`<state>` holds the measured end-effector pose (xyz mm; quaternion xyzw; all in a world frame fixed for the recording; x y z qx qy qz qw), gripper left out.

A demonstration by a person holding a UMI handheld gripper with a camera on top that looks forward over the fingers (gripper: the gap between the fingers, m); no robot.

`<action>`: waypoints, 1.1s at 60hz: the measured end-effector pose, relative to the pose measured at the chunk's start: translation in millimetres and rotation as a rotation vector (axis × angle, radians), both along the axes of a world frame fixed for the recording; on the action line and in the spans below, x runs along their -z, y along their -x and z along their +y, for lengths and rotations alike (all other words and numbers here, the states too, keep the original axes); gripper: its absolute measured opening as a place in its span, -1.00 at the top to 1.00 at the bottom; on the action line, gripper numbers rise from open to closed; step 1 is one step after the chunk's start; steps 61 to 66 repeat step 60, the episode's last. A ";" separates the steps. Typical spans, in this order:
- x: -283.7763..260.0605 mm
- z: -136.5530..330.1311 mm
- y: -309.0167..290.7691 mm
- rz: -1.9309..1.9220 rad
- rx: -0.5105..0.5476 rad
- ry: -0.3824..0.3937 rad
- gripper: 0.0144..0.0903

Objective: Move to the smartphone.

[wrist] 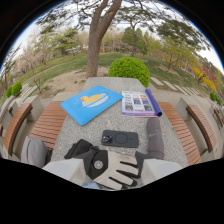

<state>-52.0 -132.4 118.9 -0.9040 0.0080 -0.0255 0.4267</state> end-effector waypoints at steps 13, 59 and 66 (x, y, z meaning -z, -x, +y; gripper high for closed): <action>33.9 75.8 -23.9 0.005 -0.012 0.033 -0.85; 85.9 143.7 -31.8 0.016 -0.014 0.099 -0.85; 85.8 143.0 -31.2 0.017 -0.013 0.102 -0.85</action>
